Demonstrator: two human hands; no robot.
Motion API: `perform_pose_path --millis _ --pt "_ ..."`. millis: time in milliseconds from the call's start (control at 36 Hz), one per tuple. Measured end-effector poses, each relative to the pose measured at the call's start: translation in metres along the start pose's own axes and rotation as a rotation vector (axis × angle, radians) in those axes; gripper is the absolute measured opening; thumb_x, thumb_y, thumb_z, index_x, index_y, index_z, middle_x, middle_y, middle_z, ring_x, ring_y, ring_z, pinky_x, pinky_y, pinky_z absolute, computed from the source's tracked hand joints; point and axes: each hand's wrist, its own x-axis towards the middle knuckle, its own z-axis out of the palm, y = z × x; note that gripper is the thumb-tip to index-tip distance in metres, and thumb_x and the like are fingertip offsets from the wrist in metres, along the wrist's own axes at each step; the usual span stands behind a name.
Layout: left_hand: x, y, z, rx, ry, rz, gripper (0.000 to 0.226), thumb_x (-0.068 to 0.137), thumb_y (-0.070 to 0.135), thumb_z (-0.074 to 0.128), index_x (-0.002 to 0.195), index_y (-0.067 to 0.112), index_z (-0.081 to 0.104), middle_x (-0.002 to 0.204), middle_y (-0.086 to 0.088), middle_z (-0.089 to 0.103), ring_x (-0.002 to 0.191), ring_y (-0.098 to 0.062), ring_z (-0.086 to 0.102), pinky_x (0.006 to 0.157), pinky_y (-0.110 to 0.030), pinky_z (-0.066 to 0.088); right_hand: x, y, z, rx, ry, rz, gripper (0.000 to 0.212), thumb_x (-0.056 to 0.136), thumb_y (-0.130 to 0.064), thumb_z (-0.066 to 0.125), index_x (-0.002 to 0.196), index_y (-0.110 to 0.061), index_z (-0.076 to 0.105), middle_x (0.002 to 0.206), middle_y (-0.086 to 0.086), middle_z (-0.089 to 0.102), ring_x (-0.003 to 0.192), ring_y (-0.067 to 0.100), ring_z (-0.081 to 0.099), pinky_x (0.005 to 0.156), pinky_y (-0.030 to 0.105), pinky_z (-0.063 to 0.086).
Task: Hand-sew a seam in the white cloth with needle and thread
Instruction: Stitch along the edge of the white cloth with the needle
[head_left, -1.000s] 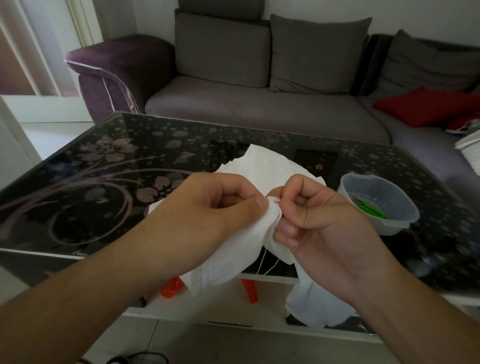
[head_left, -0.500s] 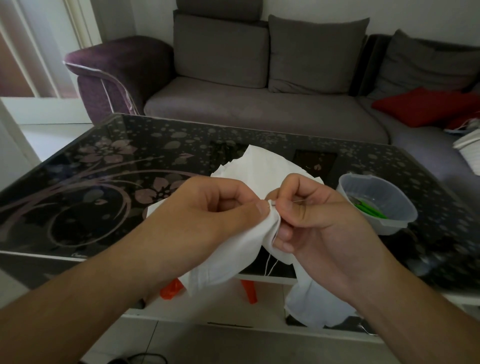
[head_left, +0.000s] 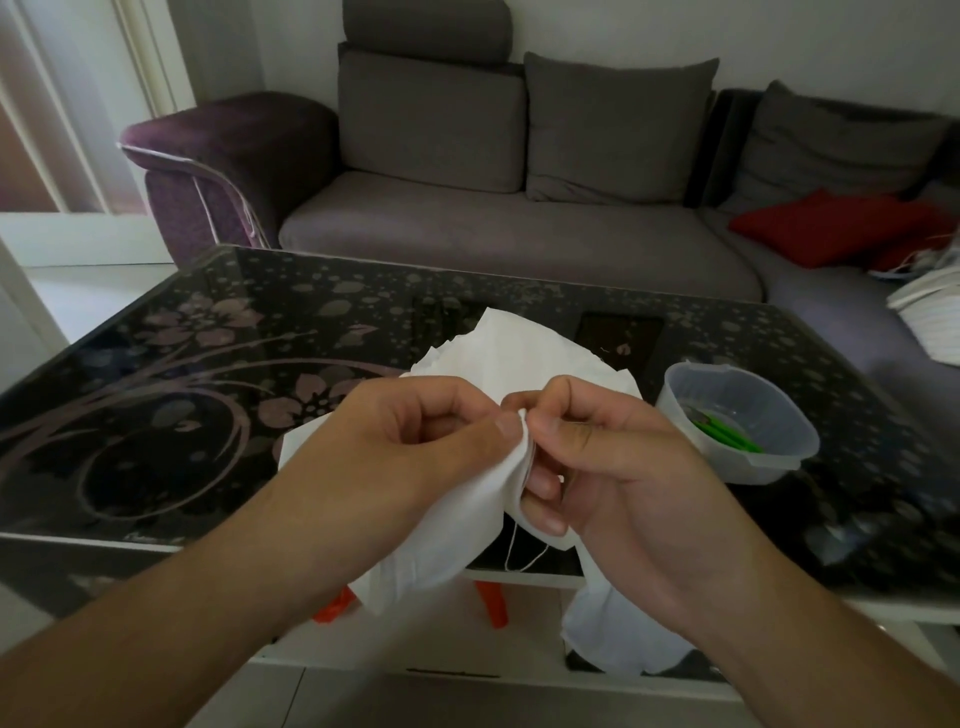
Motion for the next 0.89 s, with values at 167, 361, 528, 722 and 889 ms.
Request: perform_pose_path --millis 167,361,528,722,889 --pt "-0.002 -0.0002 0.0018 -0.026 -0.014 -0.031 0.016 0.091 0.034 0.068 0.092 0.026 0.081 0.093 -0.003 0.081 0.091 -0.021 0.077 0.091 -0.043 0.059 -0.0009 -0.0023 -0.001 0.072 0.001 0.022 0.017 0.089 -0.014 0.058 0.075 -0.003 0.058 0.092 0.018 0.049 0.064 0.021 0.045 0.052 0.034 0.038" --pt "-0.0013 0.0024 0.0014 -0.045 0.0 -0.02 0.014 0.093 0.028 0.067 0.09 0.022 0.08 0.09 -0.006 0.079 0.088 -0.022 0.076 0.086 -0.038 0.056 0.0019 -0.0032 -0.004 0.114 -0.008 0.029 0.013 0.088 -0.013 0.052 0.081 -0.002 0.052 0.09 0.017 0.052 0.063 0.022 0.046 0.052 0.036 0.039" --pt "0.0007 0.0015 -0.0003 -0.012 0.001 0.006 0.017 0.093 0.034 0.065 0.09 0.025 0.079 0.092 -0.004 0.078 0.093 -0.022 0.073 0.087 -0.038 0.055 0.0005 -0.0069 -0.0053 0.043 0.019 0.019 0.01 0.091 -0.004 0.05 0.088 0.002 0.057 0.089 0.018 0.055 0.063 0.022 0.046 0.051 0.034 0.041" --pt "0.0038 0.0059 -0.0005 -0.009 0.0 0.027 0.02 0.089 0.039 0.064 0.088 0.027 0.08 0.091 0.0 0.077 0.09 -0.017 0.072 0.081 -0.032 0.054 0.0024 -0.0098 -0.0068 -0.032 0.012 -0.01 0.013 0.093 -0.006 0.054 0.084 0.001 0.061 0.082 0.014 0.053 0.064 0.019 0.045 0.052 0.031 0.04" --pt "0.0006 0.0047 -0.0004 0.012 -0.005 0.03 0.021 0.088 0.041 0.063 0.089 0.028 0.079 0.091 0.002 0.077 0.088 -0.013 0.072 0.078 -0.027 0.054 -0.001 -0.0069 -0.0036 -0.048 0.027 -0.01 0.013 0.092 -0.006 0.058 0.088 0.005 0.062 0.086 0.016 0.054 0.064 0.019 0.046 0.051 0.032 0.041"
